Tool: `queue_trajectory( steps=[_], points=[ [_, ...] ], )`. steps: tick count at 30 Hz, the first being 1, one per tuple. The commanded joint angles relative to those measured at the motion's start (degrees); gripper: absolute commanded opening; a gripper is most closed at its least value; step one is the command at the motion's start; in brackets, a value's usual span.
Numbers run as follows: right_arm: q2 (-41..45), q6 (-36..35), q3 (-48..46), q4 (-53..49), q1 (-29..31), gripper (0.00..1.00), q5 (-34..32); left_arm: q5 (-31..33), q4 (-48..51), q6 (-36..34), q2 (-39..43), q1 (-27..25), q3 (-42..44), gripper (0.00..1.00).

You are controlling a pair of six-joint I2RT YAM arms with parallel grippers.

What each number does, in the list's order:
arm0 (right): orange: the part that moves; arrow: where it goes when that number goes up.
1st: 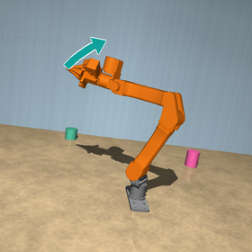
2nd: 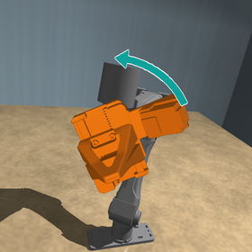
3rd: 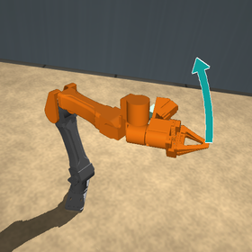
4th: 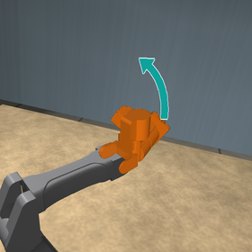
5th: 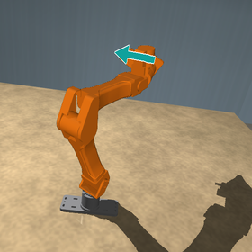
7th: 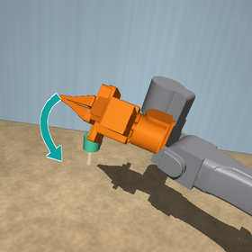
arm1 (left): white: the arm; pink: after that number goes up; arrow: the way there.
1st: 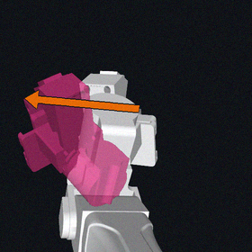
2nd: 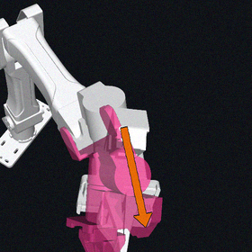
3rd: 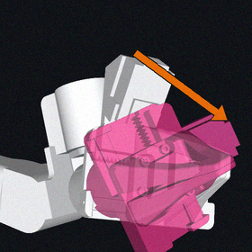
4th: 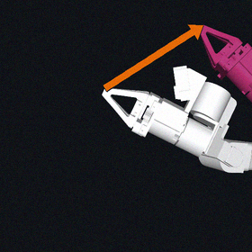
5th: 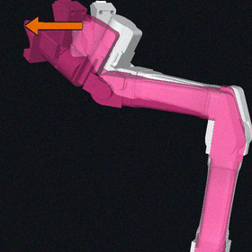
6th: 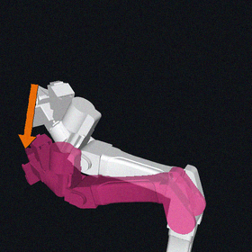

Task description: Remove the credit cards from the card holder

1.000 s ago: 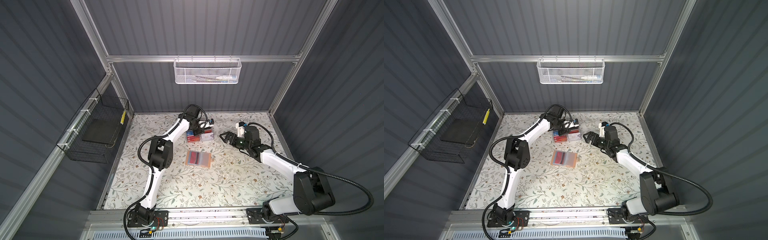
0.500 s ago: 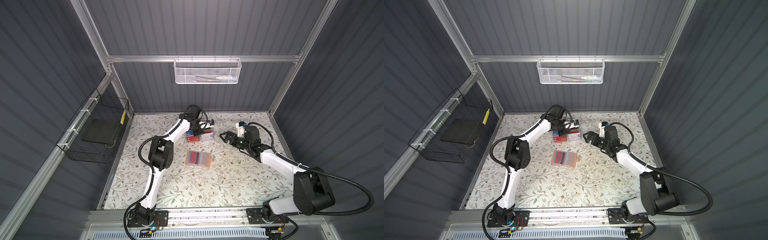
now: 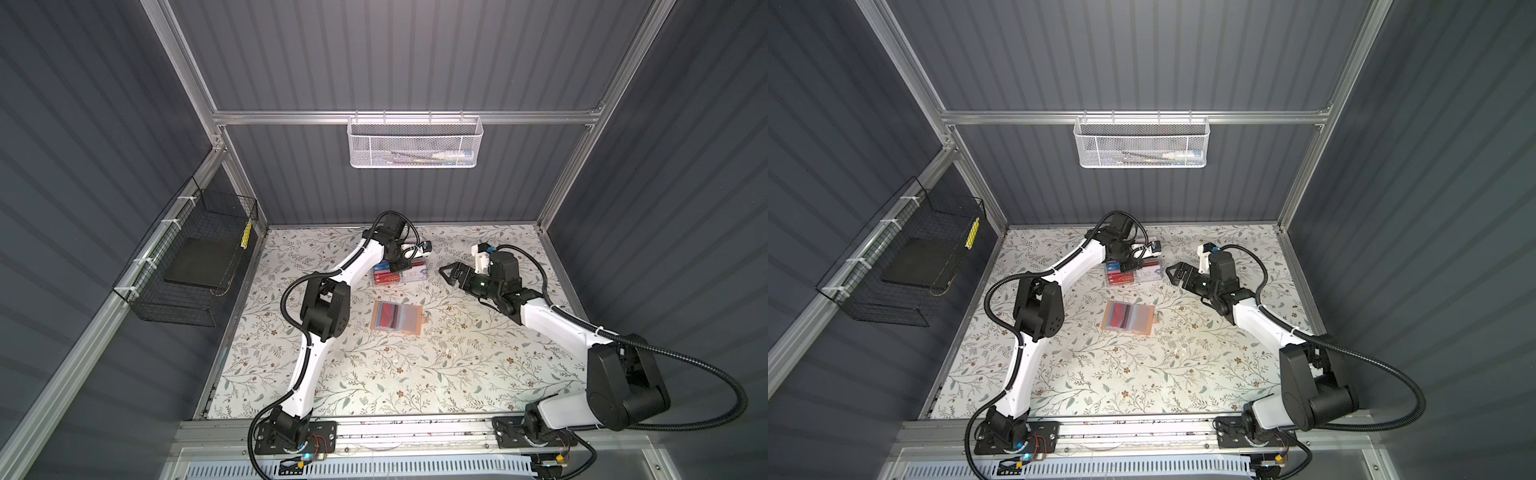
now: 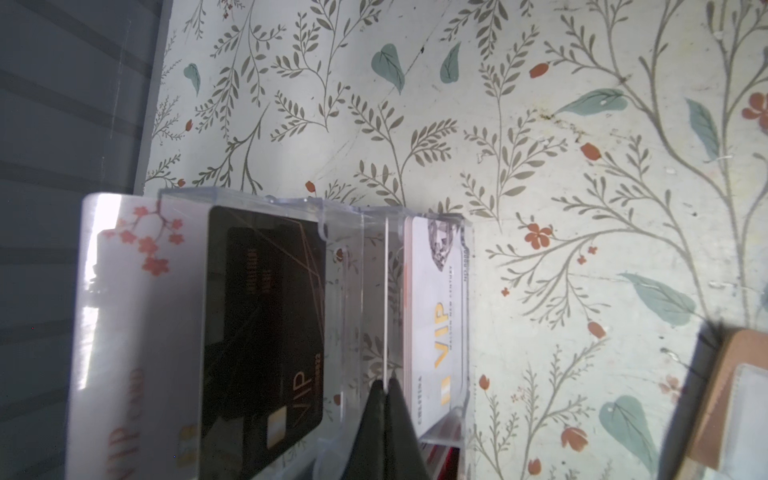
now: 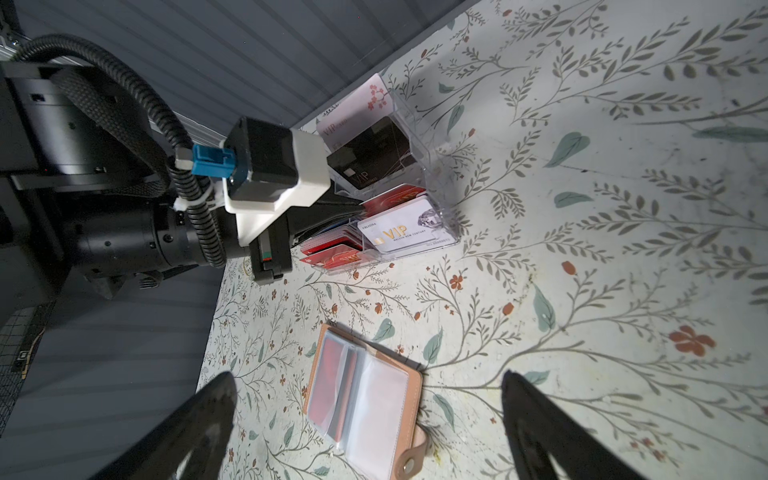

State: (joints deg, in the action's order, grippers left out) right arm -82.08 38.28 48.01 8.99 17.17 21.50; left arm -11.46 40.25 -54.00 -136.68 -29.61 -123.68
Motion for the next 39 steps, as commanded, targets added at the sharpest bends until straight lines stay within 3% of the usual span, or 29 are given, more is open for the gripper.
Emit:
queue_trajectory(
  steps=[1,5,12,16,39],
  points=[
    [0.2,0.0,-0.5,0.5,-0.3,0.99,0.7,1.5,1.3,-1.3,-2.5,-0.3,0.1,0.0],
    [0.0,0.2,-0.5,0.7,-0.3,0.99,0.9,2.3,-0.2,-0.6,-1.9,-0.3,1.4,0.0],
    [-0.1,0.2,-0.5,0.7,-0.3,0.99,1.1,2.7,-2.1,1.2,-1.1,-0.3,2.3,0.15],
    [-0.3,0.3,-0.5,0.8,-0.3,0.99,1.2,2.8,-3.8,1.7,-0.2,-0.3,3.7,0.19],
    [-1.0,0.6,-0.4,1.1,-0.3,0.99,1.7,2.7,-9.9,4.4,6.6,-0.3,9.9,0.25]
  ],
)
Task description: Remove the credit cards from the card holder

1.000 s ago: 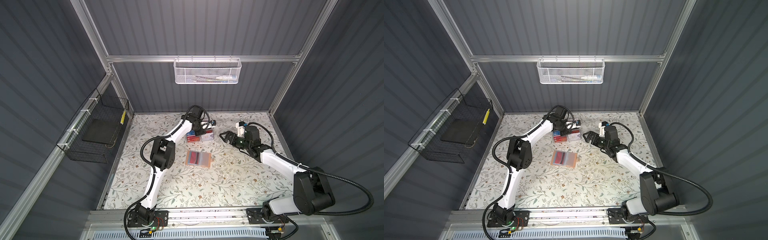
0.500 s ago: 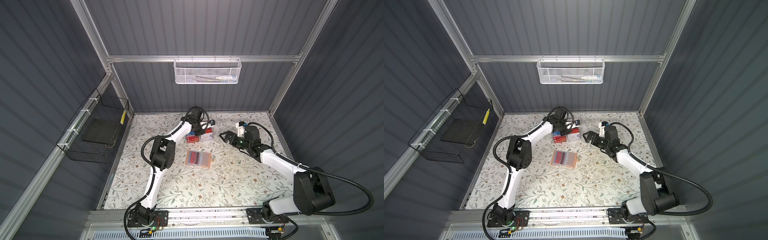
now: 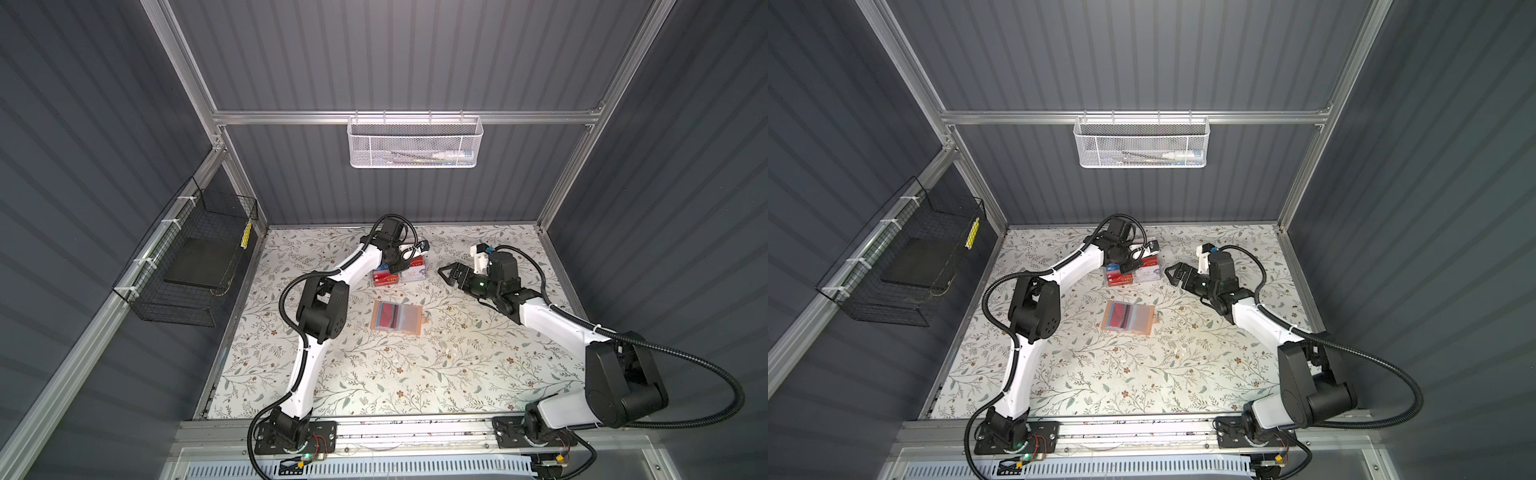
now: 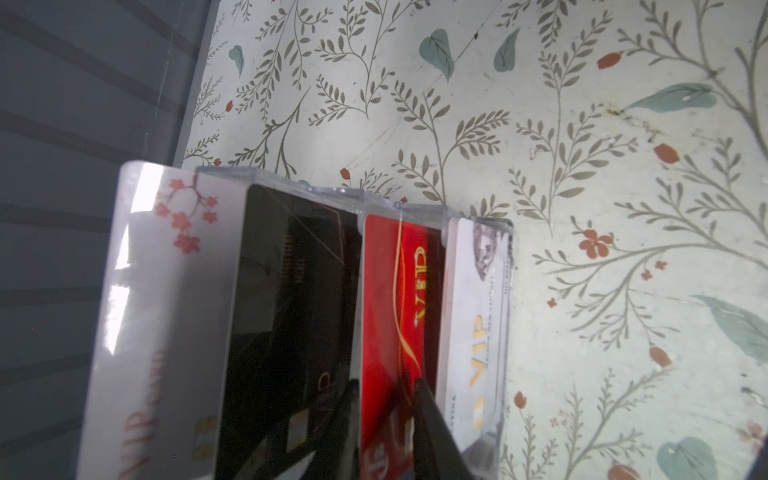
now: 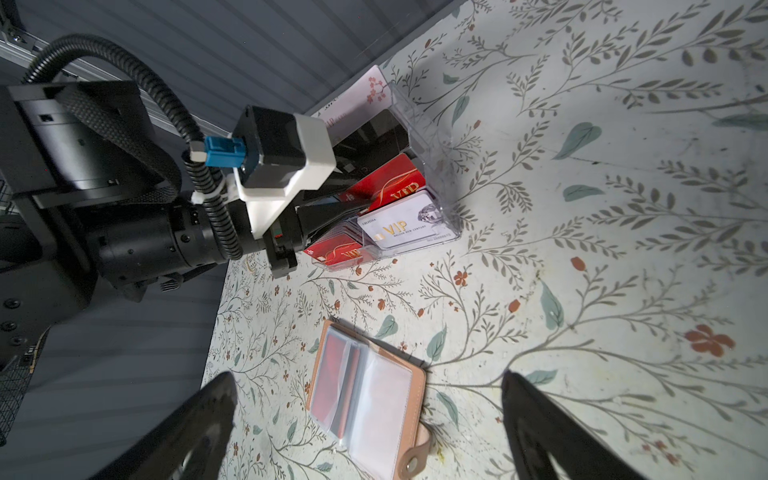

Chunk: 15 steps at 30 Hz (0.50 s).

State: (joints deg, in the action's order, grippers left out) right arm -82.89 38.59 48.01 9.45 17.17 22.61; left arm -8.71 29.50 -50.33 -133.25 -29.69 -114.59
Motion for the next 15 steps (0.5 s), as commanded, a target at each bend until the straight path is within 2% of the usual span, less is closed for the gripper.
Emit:
queue_trajectory(
  steps=[1,9,15],
  points=[
    [-0.2,0.3,-0.5,0.7,-0.3,0.99,0.5,-0.2,0.7,0.7,3.5,-0.2,0.9,0.26],
    [-0.1,0.3,-0.4,0.7,-0.2,0.99,0.7,0.6,-2.3,2.6,5.4,-0.2,2.5,0.3],
    [0.7,0.0,-0.7,0.8,-0.3,0.99,0.5,1.4,-9.1,6.3,10.6,-0.2,6.6,0.36]
  ],
)
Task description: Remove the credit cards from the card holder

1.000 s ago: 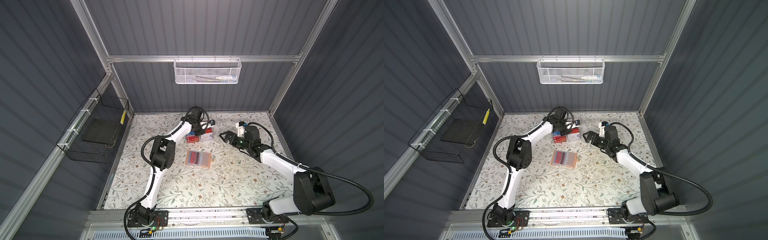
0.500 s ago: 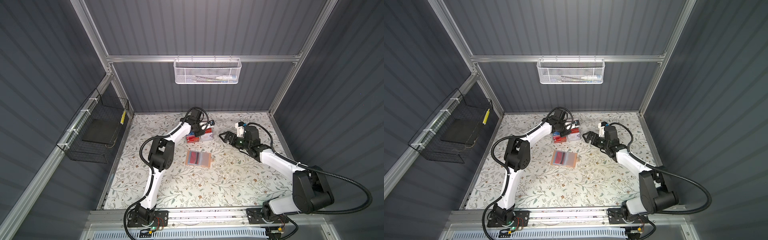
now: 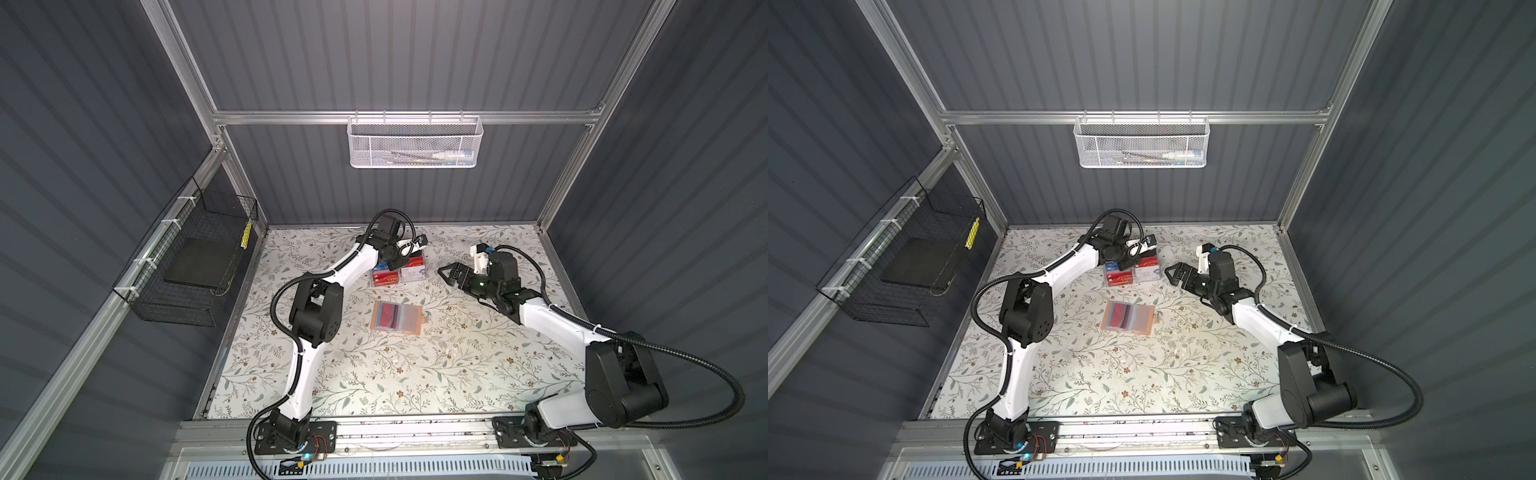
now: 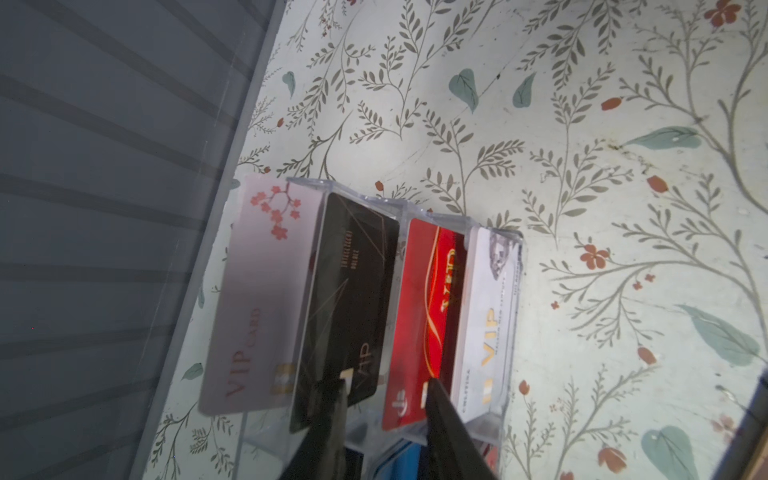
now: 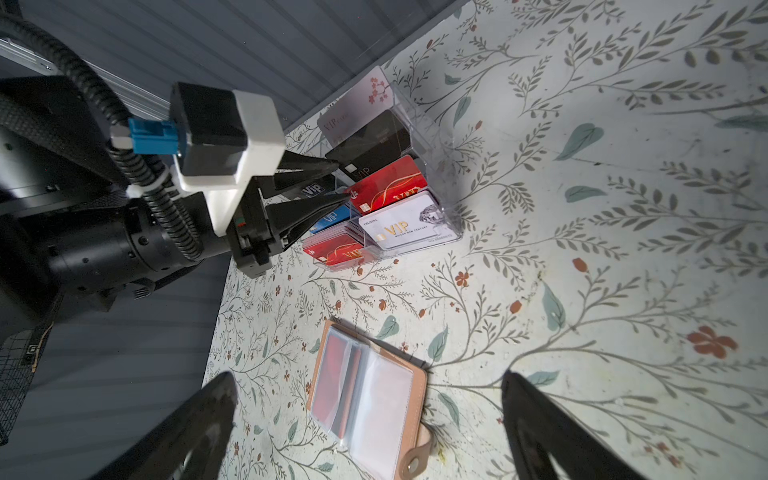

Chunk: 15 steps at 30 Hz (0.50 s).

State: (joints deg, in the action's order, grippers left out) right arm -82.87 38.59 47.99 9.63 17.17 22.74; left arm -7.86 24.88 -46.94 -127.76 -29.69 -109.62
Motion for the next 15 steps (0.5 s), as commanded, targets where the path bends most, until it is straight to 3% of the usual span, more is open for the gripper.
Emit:
queue_trajectory(
  steps=[1,7,8,9,10,15],
  points=[
    [0.8,-0.1,-0.8,0.6,-0.3,0.99,0.3,0.9,-6.8,3.9,6.7,-0.2,3.3,0.38],
    [0.7,-0.1,-0.9,0.9,-0.2,0.99,0.3,0.9,-17.4,10.5,17.4,-0.2,13.1,0.47],
    [0.6,-0.1,-0.9,1.0,-0.2,0.99,0.4,1.3,-19.3,11.6,19.4,-0.2,15.1,0.6],
    [0.5,-0.1,-1.0,1.2,-0.2,0.99,0.5,1.8,-20.7,12.7,21.0,-0.2,16.6,0.95],
    [0.4,0.0,-1.2,1.6,-0.2,0.99,0.6,1.8,-21.7,13.4,22.8,-0.2,18.3,1.0],
    [-1.2,0.1,-1.1,3.3,0.3,0.99,3.6,2.7,-20.7,16.7,28.5,-0.2,22.5,1.0]
  ],
)
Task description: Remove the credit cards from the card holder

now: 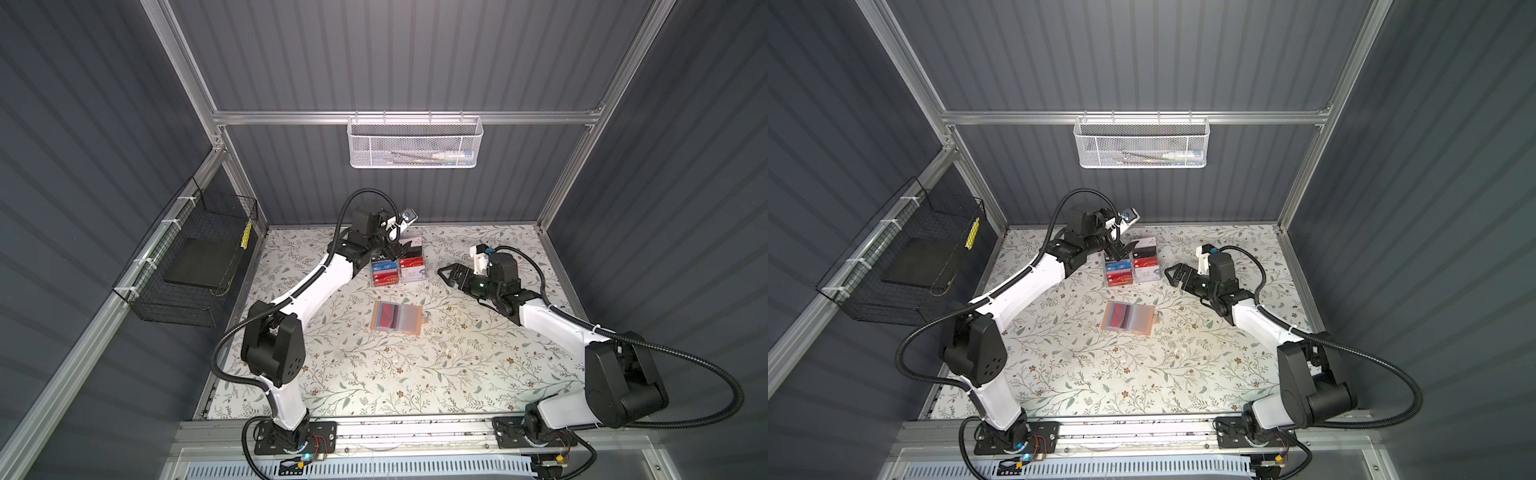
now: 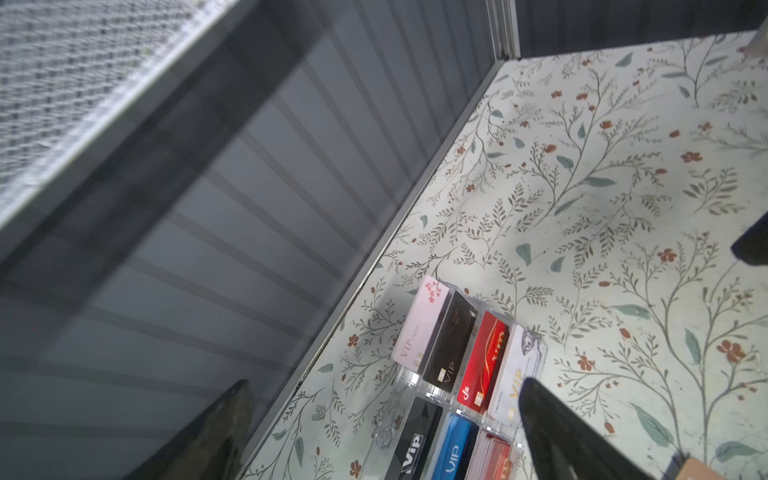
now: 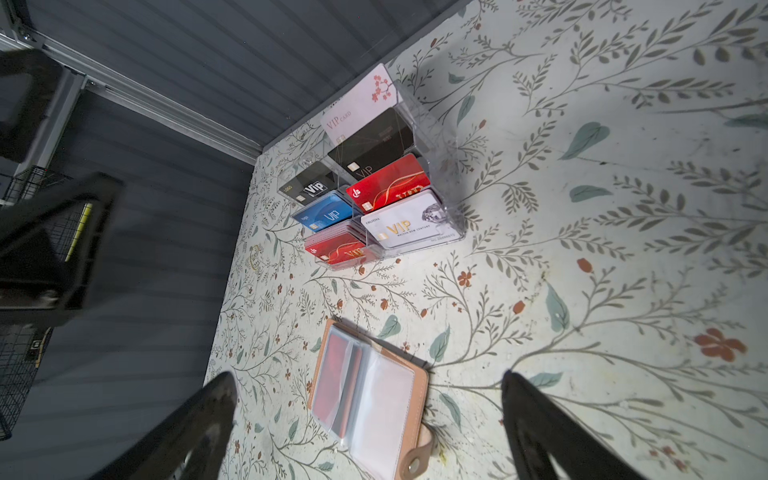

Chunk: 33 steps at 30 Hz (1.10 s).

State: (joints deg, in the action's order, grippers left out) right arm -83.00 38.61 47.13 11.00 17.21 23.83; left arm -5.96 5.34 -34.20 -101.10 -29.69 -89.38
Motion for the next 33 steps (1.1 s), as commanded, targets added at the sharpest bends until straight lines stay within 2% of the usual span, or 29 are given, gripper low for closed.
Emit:
queue_trajectory(
  steps=[1,7,10,14,23,31,33],
  points=[
    [-1.7,0.1,0.2,2.0,0.5,0.99,3.8,2.0,-1.0,5.0,2.6,-0.2,3.5,1.0],
    [-2.5,-0.7,0.6,4.0,4.4,0.99,6.2,13.4,3.8,9.8,5.5,0.4,6.7,1.0],
    [-4.1,-2.5,2.5,2.6,7.3,0.99,6.2,12.8,6.9,16.4,7.7,0.5,7.8,1.0],
    [-7.1,-4.2,4.1,1.9,10.3,0.99,5.3,14.0,12.0,31.6,10.5,0.5,11.5,1.0],
    [-8.8,-5.3,6.8,-4.7,14.0,0.99,2.2,4.3,8.3,53.0,24.9,0.6,31.1,1.0],
    [-5.5,-4.1,0.4,-0.6,16.1,0.99,1.5,-1.6,2.4,63.5,29.7,0.5,41.8,1.0],
    [-6.1,-3.4,1.2,-0.8,16.4,0.99,3.3,-2.4,0.9,65.2,29.6,0.5,43.3,1.0]
  ],
)
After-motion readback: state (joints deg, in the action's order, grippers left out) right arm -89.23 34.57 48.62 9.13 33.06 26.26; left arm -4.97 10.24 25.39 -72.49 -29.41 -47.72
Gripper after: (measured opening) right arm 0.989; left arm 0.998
